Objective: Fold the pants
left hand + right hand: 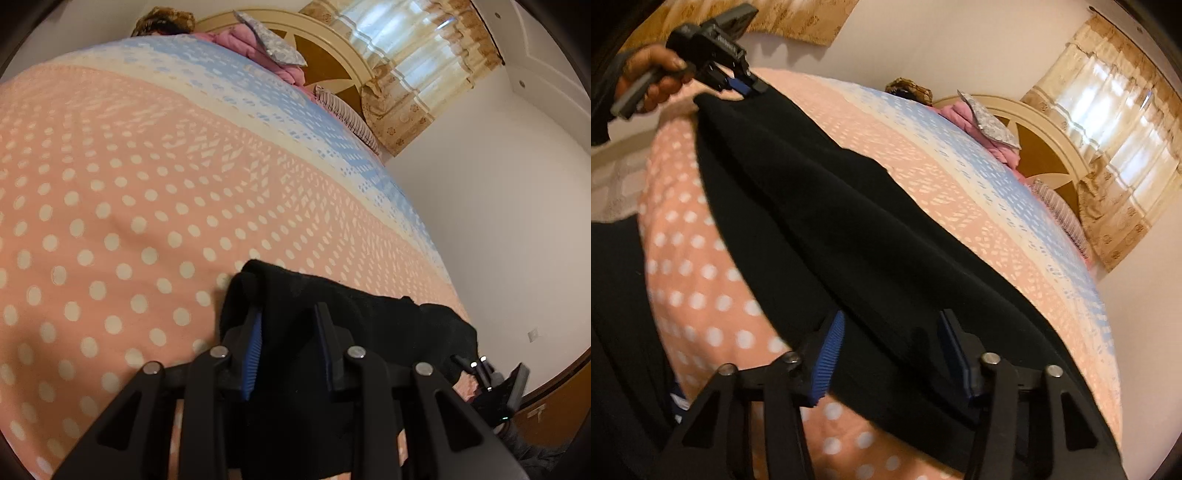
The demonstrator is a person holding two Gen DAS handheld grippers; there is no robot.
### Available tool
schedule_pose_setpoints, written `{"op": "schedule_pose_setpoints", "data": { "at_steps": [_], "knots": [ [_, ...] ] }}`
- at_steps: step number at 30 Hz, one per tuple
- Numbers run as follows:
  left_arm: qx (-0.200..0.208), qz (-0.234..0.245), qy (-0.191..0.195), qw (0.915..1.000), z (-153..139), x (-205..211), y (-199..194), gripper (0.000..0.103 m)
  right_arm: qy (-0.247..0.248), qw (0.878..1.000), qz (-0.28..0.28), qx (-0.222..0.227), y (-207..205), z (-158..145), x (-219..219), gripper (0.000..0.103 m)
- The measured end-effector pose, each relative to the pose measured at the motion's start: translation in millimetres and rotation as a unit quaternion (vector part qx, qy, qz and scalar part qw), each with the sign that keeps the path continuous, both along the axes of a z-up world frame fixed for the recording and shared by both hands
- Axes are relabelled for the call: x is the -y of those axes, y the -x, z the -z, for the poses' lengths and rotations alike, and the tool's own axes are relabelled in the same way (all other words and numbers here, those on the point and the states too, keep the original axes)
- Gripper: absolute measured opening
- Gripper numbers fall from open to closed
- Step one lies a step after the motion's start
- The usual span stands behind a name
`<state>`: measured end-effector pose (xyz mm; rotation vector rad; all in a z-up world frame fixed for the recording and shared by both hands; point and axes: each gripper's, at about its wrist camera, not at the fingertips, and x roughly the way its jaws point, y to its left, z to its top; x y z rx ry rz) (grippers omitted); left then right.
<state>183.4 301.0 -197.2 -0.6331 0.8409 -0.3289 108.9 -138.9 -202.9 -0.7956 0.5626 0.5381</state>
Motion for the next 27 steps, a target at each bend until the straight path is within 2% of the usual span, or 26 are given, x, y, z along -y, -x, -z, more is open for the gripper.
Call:
{"op": "schedule_pose_setpoints", "data": {
  "at_steps": [1, 2, 5, 10, 12, 15, 17, 23, 27],
  "knots": [
    [-0.004, -0.003, -0.003, 1.0000, 0.6, -0.5, -1.6, 0.011, 0.005, 1.000, 0.002, -0.002, -2.5, 1.7, 0.1, 0.031],
    [-0.007, -0.004, -0.004, 1.0000, 0.5, -1.0, -3.0, 0.010, 0.007, 1.000, 0.004, -0.006, -6.3, 3.5, 0.8, 0.018],
    [-0.005, -0.010, -0.005, 0.9999, -3.1, -2.5, -4.7, 0.009, -0.002, 1.000, 0.003, -0.014, -9.3, -2.0, 2.6, 0.004],
    [0.004, -0.017, -0.005, 0.9998, -13.4, -8.0, -6.8, 0.009, -0.024, 1.000, 0.000, -0.019, 3.1, -29.6, 8.4, 0.004],
    [0.003, -0.020, -0.008, 0.9998, -12.9, -10.3, -8.6, 0.008, -0.033, 0.999, -0.006, -0.043, 6.4, -33.7, 14.5, 0.004],
    [-0.003, -0.022, -0.008, 0.9997, -6.9, -12.9, -12.9, 0.008, -0.019, 0.997, -0.011, -0.080, 4.0, -14.0, 14.9, 0.004],
    [-0.006, -0.024, -0.006, 0.9997, -3.4, -12.7, -15.2, 0.008, -0.008, 0.997, -0.011, -0.082, 9.8, -0.1, 11.8, 0.004],
    [-0.006, -0.023, -0.008, 0.9997, -1.2, -14.9, -14.3, 0.008, -0.035, 0.996, -0.012, -0.076, 17.6, -22.2, 15.0, 0.003],
    [-0.003, -0.024, -0.027, 0.9993, -1.9, -12.7, -13.4, 0.008, -0.011, 0.995, -0.009, -0.094, 10.8, 1.6, 10.2, 0.003]
  ]
}}
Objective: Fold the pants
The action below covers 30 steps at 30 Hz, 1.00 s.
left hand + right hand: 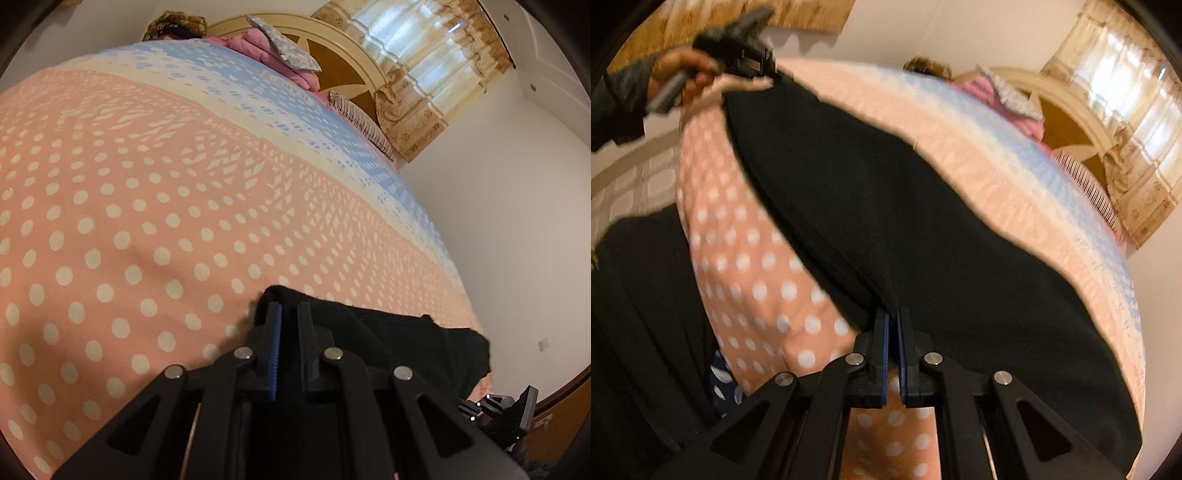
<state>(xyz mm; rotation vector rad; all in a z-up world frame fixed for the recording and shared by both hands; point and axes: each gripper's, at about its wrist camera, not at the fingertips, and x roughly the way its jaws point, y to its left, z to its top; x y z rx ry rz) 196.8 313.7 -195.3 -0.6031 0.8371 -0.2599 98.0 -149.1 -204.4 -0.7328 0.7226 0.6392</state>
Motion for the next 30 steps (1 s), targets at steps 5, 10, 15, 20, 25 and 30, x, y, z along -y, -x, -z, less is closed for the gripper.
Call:
{"op": "schedule_pose_setpoints", "data": {
  "at_steps": [5, 10, 15, 20, 25, 30],
  "knots": [
    [0.009, 0.006, -0.018, 0.9998, -4.9, 0.8, 2.7, 0.008, -0.036, 0.999, 0.006, 0.007, 5.1, -19.3, 5.4, 0.003],
    [0.010, -0.004, -0.017, 0.9998, -5.1, -3.8, -0.1, 0.008, -0.012, 1.000, 0.007, -0.001, -0.8, 1.5, -0.6, 0.005],
    [-0.004, 0.004, -0.035, 0.9994, -5.3, 0.2, 19.5, 0.011, -0.040, 0.999, 0.024, -0.020, -2.9, -7.4, 14.5, 0.047],
    [0.002, -0.011, -0.093, 0.9956, -15.9, 2.0, 50.9, 0.011, -0.080, 0.993, 0.080, -0.026, -4.5, -21.3, 64.5, 0.049],
    [0.036, -0.038, -0.153, 0.9869, -38.9, 12.8, 75.8, 0.015, -0.180, 0.958, 0.218, -0.048, -18.4, -41.9, 165.4, 0.049],
    [0.076, -0.006, -0.168, 0.9827, -62.1, 53.9, 74.3, 0.016, -0.268, 0.872, 0.407, -0.041, -31.4, -51.6, 295.8, 0.049]
  ]
}}
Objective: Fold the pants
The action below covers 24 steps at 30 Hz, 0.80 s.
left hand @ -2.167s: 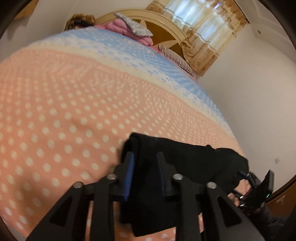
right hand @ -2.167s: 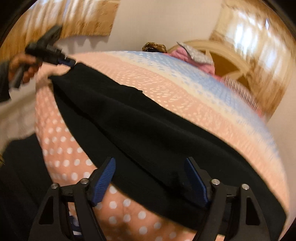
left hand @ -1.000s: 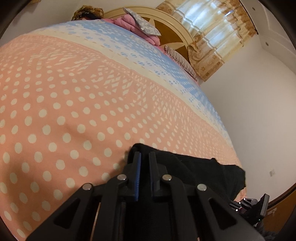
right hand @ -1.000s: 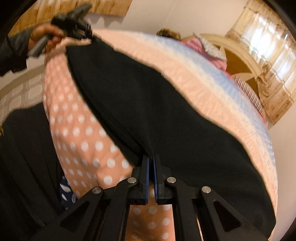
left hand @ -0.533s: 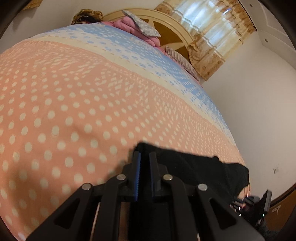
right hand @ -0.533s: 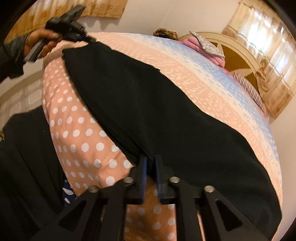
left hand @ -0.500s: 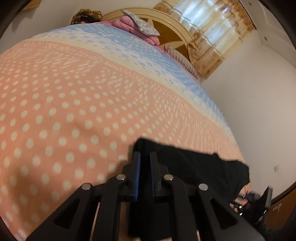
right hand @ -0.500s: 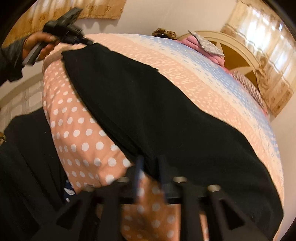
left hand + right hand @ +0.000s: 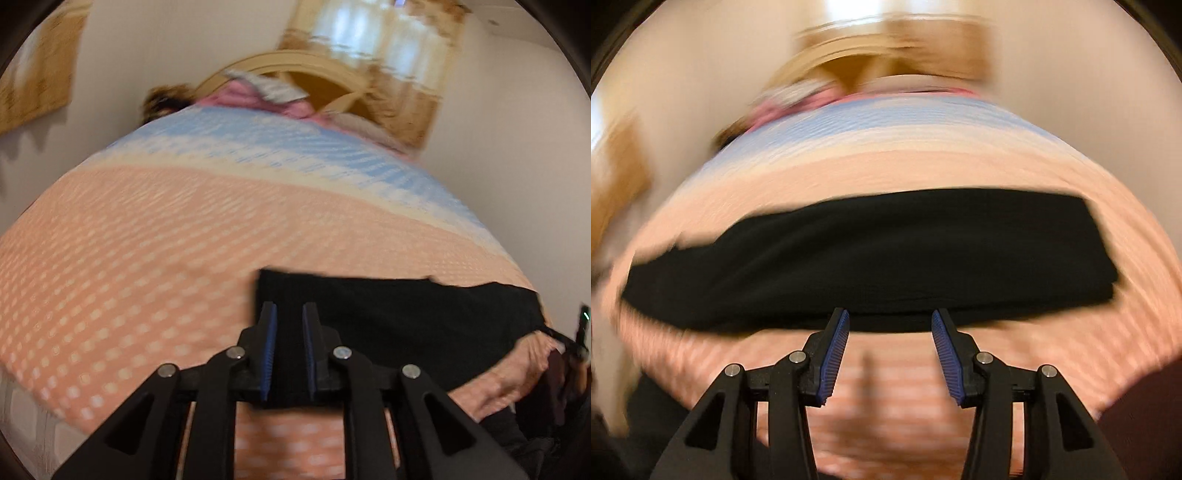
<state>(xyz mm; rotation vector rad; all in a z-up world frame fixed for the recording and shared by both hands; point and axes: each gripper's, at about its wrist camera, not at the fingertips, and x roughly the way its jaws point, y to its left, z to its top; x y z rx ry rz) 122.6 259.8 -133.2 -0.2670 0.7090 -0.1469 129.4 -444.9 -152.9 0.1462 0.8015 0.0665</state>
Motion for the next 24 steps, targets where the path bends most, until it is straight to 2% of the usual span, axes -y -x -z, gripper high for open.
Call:
{"op": "schedule_pose_setpoints", "data": {
  "at_steps": [1, 3, 4, 5, 7, 11, 17, 19, 21, 23, 24],
  "knots": [
    [0.008, 0.019, 0.002, 0.9998, -5.8, 16.1, -2.7, 0.016, -0.020, 0.999, 0.033, 0.001, 0.4, -1.0, 20.8, 0.049],
    [0.018, 0.063, 0.012, 0.9978, -13.6, 52.7, -9.7, 0.022, -0.055, 0.994, 0.098, 0.005, 2.5, -2.1, 62.3, 0.049],
    [0.019, 0.082, 0.017, 0.9963, -14.7, 67.3, -13.0, 0.034, -0.072, 0.989, 0.129, 0.006, 2.7, -1.5, 83.4, 0.049],
    [0.017, 0.105, 0.019, 0.9942, -15.0, 88.7, -17.0, 0.051, -0.084, 0.986, 0.146, 0.004, 2.8, 1.2, 96.0, 0.049],
    [0.017, 0.147, 0.020, 0.9888, -13.9, 130.2, -25.2, 0.061, -0.111, 0.978, 0.178, -0.002, -0.1, 7.5, 120.5, 0.049],
    [0.002, 0.221, 0.021, 0.9750, -4.5, 207.2, -45.5, 0.061, -0.144, 0.969, 0.203, 0.007, -3.2, 16.2, 142.6, 0.049],
    [-0.023, 0.279, 0.037, 0.9594, 18.0, 284.1, -54.8, 0.061, -0.168, 0.962, 0.213, 0.017, -15.6, 23.1, 168.6, 0.048],
    [-0.042, 0.287, 0.045, 0.9559, 33.0, 298.9, -56.5, 0.061, -0.175, 0.962, 0.211, 0.015, -17.2, 27.3, 172.9, 0.037],
    [-0.054, 0.290, 0.045, 0.9544, 44.1, 304.3, -56.1, 0.061, -0.180, 0.962, 0.203, 0.011, -21.6, 29.3, 173.4, 0.018],
    [-0.052, 0.285, 0.039, 0.9562, 51.7, 307.6, -53.2, 0.061, -0.185, 0.963, 0.197, 0.008, -27.0, 32.4, 174.2, 0.007],
    [-0.046, 0.286, 0.039, 0.9563, 51.7, 306.0, -51.5, 0.061, -0.184, 0.963, 0.195, 0.009, -27.6, 31.7, 174.3, 0.006]
  ]
}}
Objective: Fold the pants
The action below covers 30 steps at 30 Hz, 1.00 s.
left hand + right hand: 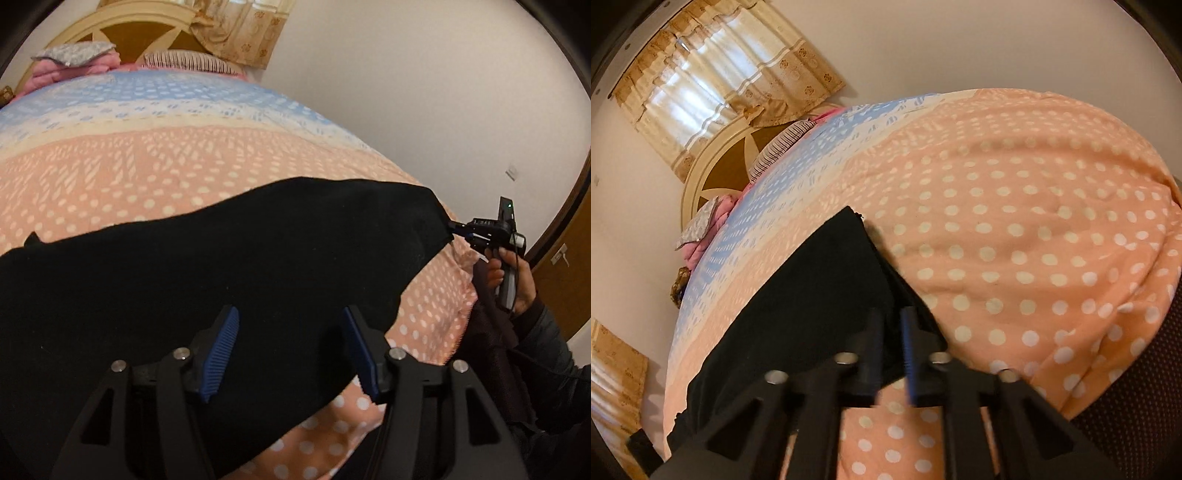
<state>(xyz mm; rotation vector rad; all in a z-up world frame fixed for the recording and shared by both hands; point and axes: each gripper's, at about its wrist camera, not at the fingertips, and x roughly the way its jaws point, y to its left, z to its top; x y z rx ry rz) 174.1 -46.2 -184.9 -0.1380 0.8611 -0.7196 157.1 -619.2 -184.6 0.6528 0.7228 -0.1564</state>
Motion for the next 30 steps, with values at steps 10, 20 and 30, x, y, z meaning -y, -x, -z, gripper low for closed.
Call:
{"op": "schedule_pose_setpoints", "data": {
  "at_steps": [10, 20, 30],
  "knots": [
    [-0.018, -0.007, 0.015, 0.9997, 7.5, -10.2, -8.3, 0.061, 0.034, 0.998, 0.012, 0.049, 27.0, -35.4, 5.0, 0.004],
    [0.002, 0.010, -0.011, 0.9999, -0.9, -2.0, 2.6, 0.061, 0.133, 0.989, 0.022, -0.057, 12.7, -8.2, -9.7, 0.033],
    [0.031, 0.055, -0.030, 0.9975, -4.5, 34.4, 19.6, 0.061, 0.235, 0.951, -0.192, 0.053, 37.1, -60.5, -165.4, 0.061]
  ]
}}
